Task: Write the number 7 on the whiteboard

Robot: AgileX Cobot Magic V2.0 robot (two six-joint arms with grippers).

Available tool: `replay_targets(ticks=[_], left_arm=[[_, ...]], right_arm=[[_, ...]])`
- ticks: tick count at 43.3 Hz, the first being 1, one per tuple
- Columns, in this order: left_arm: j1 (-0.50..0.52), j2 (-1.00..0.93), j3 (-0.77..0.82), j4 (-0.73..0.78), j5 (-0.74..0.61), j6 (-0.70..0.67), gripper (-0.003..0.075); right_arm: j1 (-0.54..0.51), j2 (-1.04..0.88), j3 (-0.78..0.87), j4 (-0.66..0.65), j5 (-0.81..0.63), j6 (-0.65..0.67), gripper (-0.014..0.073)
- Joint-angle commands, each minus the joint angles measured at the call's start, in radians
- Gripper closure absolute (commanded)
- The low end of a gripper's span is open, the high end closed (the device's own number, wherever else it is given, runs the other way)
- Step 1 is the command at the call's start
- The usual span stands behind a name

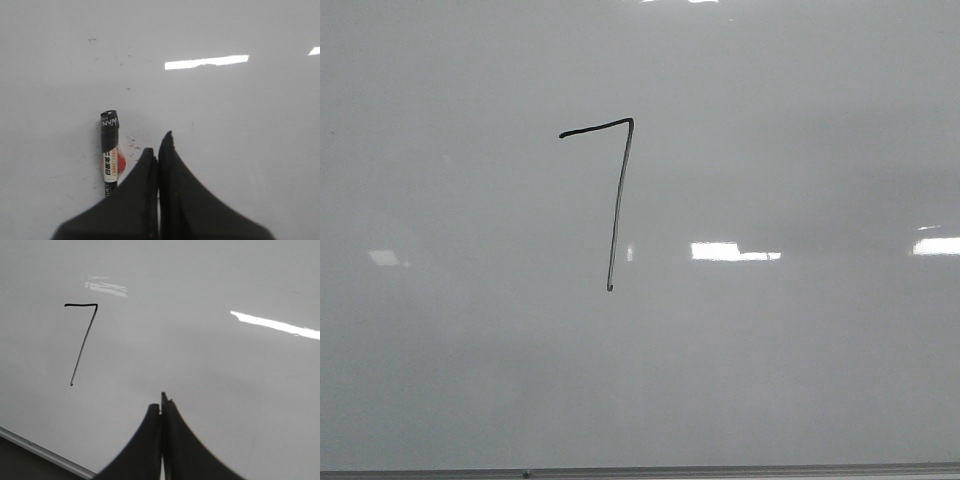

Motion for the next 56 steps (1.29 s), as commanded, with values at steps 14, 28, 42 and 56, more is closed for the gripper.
replay_targets(ticks=[14,28,42,56], left_arm=[[-0.128,-0.165,0.1,0.656,-0.088,-0.669,0.0741],[-0.112,-0.51,0.385,0.654,-0.203,-0.695,0.0741],[-0.101,-0.672,0.547,0.647,-0.23,-0.697,0.0741],[-0.101,-0.674,0.547,0.647,-0.241,-0.697,0.0741]], right_arm=[[-0.008,0.005,-0.027,0.025,-0.055,0.0,0.0662],[-0.008,0.005,-0.027,0.025,-0.053,0.0,0.0662],[-0.008,0.005,-0.027,0.025,-0.05,0.0,0.0662],[-0.008,0.005,-0.027,0.025,-0.044,0.0,0.0662]])
